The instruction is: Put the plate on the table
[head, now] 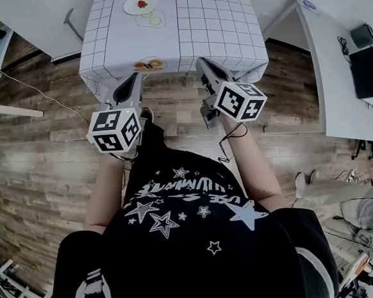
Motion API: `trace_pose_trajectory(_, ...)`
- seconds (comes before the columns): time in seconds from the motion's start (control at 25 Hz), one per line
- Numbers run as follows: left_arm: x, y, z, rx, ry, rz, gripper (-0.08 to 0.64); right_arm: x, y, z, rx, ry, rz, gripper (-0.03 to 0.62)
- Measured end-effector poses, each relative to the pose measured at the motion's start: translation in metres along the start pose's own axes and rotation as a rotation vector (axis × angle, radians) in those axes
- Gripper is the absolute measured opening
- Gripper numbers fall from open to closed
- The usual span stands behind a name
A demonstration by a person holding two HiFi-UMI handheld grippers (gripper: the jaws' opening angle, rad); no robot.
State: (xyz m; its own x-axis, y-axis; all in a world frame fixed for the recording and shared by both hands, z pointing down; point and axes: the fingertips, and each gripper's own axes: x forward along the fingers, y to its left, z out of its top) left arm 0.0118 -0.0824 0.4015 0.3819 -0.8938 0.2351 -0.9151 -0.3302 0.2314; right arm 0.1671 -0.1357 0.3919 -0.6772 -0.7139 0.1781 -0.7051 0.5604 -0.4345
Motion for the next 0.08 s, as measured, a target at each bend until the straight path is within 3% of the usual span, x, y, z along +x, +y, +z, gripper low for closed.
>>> trace_pose_trajectory(0.08, -0.02, -0.001, -0.025, -0.006, -0.026, -0.001, 0.009, -0.012, 0.009, -0.026, -0.022, -0.008, 0.007, 0.02)
